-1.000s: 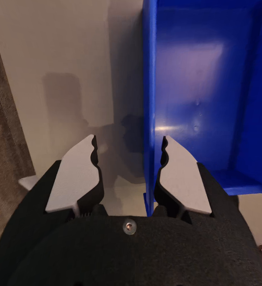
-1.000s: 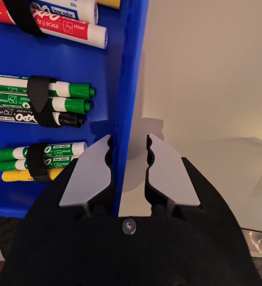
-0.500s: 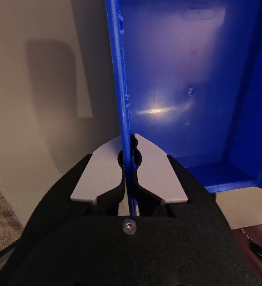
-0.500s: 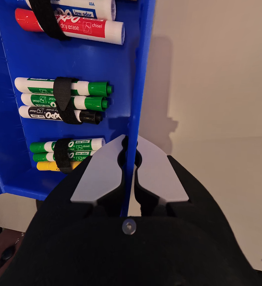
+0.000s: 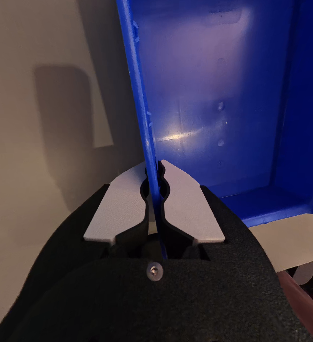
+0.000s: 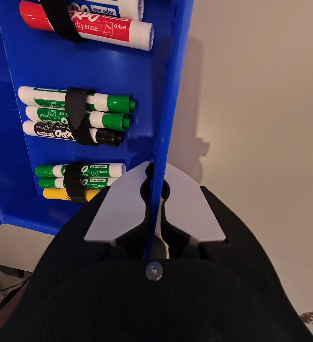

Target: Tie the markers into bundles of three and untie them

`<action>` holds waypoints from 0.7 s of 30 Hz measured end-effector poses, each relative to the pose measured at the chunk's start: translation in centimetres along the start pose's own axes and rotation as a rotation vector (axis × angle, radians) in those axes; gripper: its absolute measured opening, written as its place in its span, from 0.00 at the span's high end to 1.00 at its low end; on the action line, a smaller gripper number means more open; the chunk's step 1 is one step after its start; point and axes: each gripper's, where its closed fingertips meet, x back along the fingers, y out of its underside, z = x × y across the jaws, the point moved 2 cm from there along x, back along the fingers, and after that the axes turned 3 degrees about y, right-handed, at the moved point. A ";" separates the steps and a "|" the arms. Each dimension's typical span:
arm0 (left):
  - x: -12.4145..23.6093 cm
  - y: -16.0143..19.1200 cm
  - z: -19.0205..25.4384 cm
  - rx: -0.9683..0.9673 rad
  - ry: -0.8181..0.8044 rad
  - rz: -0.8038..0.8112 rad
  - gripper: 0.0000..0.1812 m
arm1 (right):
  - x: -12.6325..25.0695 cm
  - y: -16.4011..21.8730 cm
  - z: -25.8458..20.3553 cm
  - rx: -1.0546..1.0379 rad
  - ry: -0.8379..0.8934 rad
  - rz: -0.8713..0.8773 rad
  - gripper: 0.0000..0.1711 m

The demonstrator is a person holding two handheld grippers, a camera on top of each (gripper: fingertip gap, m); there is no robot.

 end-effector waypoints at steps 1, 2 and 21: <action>-0.1 0.0 0.4 0.002 -0.005 -0.001 0.97 | -0.1 -0.1 -0.7 0.019 -0.004 -0.003 0.95; -0.2 -0.1 0.9 0.005 -0.008 -0.001 0.97 | -0.2 -0.3 -1.3 0.037 -0.005 -0.008 0.95; 1.3 -0.6 6.3 0.014 0.323 0.178 0.81 | -1.6 -2.0 -2.7 0.000 -0.010 -0.124 0.97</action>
